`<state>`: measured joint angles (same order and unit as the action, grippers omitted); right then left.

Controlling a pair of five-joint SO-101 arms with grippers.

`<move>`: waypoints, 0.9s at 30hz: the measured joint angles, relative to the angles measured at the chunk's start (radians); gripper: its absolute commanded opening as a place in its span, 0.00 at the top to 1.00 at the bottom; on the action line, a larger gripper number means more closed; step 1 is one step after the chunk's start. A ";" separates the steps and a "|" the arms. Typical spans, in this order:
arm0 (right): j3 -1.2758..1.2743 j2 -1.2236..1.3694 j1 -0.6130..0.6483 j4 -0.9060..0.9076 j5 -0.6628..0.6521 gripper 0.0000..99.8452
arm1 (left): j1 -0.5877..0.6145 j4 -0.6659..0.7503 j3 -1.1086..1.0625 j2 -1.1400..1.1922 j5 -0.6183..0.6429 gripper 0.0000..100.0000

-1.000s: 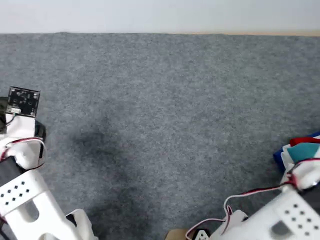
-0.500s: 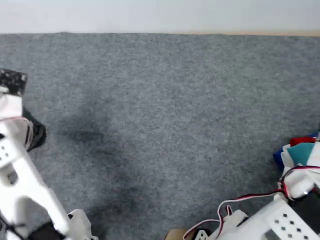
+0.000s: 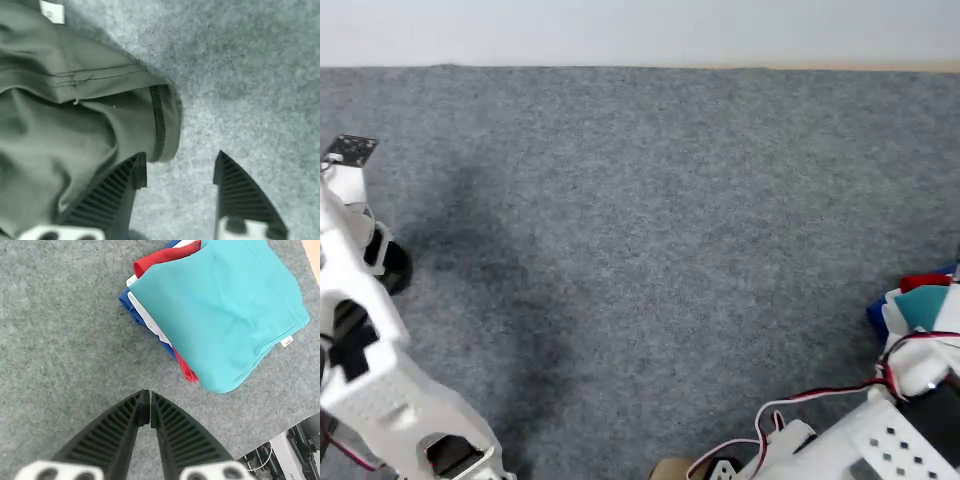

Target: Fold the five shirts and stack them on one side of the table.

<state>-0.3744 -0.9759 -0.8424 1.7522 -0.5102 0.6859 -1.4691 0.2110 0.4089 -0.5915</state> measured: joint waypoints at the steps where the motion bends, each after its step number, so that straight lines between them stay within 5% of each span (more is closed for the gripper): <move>1: 0.000 0.000 0.000 0.000 0.000 0.99 | 0.003 -0.002 0.031 0.034 -0.002 0.77; 9: -0.063 0.000 0.000 0.000 -0.040 0.99 | 0.008 -0.003 0.249 0.287 0.003 0.77; 16: -0.081 0.000 0.000 -0.003 -0.063 0.99 | -0.008 -0.052 0.382 0.454 0.000 1.00; 24: -0.084 0.000 0.003 -0.012 -0.063 0.99 | -0.103 -0.247 0.729 0.483 0.008 1.00; 27: -0.084 0.000 0.003 -0.012 -0.063 0.99 | -0.153 -0.255 0.910 0.483 0.098 1.00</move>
<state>-0.4588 -0.9759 -0.8393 1.7400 -0.5731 0.5324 -1.7238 1.1208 0.8922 -0.4933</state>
